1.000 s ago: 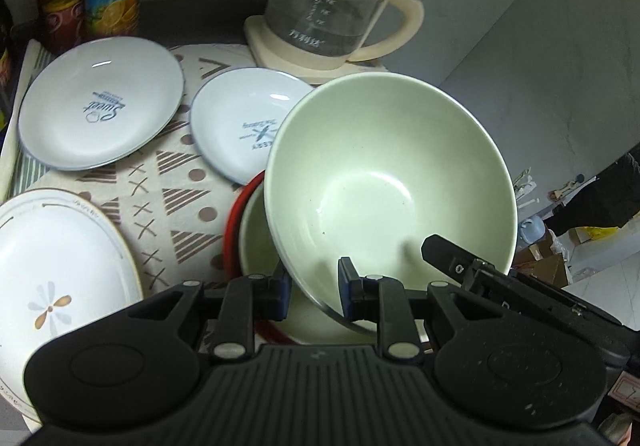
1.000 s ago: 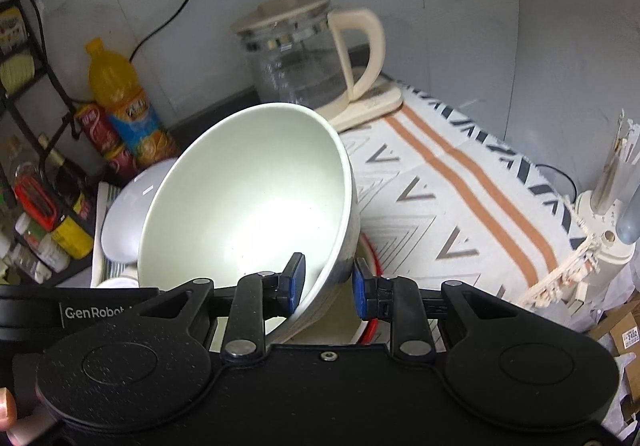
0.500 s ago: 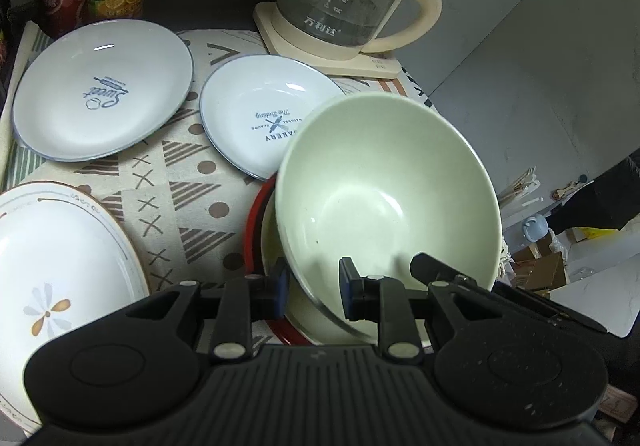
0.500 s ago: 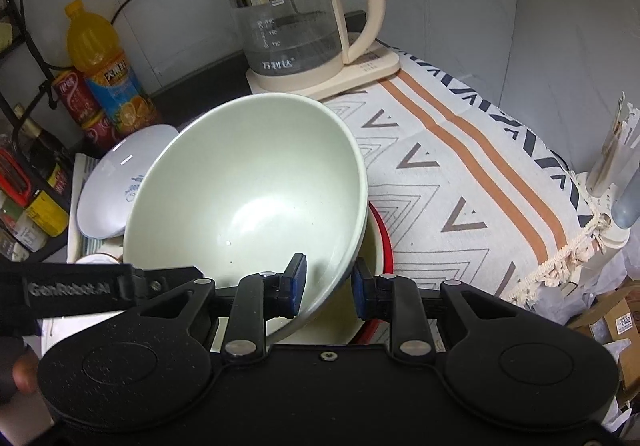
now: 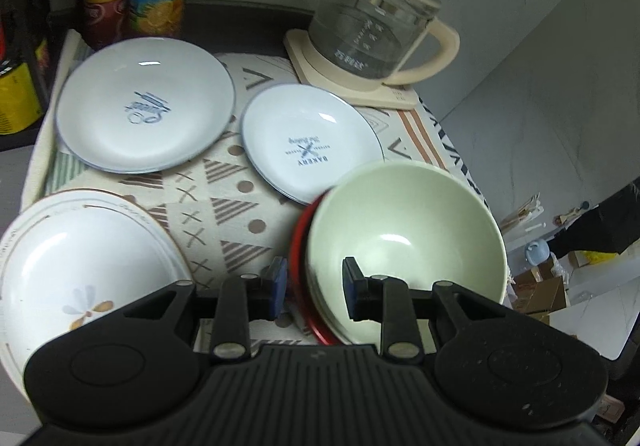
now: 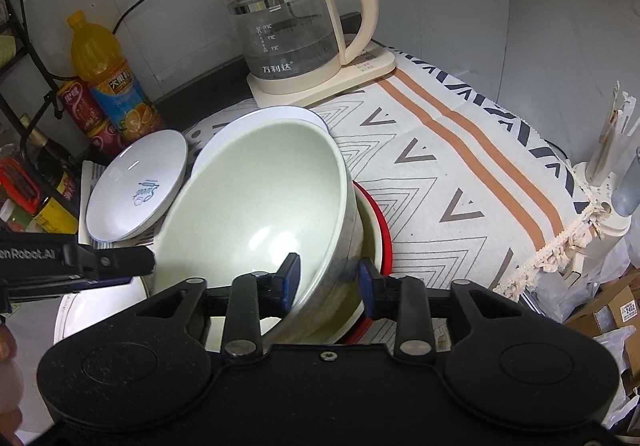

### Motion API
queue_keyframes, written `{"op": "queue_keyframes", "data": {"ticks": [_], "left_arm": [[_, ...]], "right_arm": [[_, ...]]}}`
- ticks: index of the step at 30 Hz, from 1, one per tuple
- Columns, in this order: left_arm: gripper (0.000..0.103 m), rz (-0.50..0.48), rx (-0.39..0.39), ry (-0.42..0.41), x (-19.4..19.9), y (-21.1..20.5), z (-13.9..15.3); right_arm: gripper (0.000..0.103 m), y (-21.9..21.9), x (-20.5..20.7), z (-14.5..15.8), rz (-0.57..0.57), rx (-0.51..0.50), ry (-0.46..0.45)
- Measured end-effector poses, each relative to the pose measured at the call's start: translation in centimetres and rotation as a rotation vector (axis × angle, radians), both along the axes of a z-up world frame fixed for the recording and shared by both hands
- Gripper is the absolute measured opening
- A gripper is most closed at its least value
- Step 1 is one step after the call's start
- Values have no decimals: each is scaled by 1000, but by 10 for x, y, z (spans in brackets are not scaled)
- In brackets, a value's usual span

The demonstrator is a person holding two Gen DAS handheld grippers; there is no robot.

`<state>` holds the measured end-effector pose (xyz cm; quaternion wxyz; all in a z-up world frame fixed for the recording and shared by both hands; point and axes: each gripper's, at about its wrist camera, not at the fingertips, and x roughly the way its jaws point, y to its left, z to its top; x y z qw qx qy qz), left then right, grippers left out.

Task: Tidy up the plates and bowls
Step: 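Lower the smaller green bowl into the stacked bowls and open both grippers, then move both grippers toward the white plates on the cloth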

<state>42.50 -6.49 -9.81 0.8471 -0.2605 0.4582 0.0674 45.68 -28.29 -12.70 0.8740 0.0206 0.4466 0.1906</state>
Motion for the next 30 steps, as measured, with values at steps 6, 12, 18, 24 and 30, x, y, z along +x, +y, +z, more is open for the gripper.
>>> {"op": "queue_keyframes", "data": {"ticks": [6, 12, 18, 24, 30], "left_arm": [[29, 40, 17, -11, -18, 20, 8], [47, 90, 56, -18, -39, 37, 13], [60, 161, 74, -41, -63, 59, 14], [81, 242, 47, -3, -90, 85, 12], [81, 283, 78, 11, -117, 104, 11]], "right_arm": [[39, -6, -9, 5, -14, -7, -15], [47, -1, -29, 23, 10, 0, -66], [77, 27, -43, 38, 131, 65, -87], [87, 61, -52, 41, 239, 93, -78], [93, 92, -63, 44, 332, 84, -81]]}}
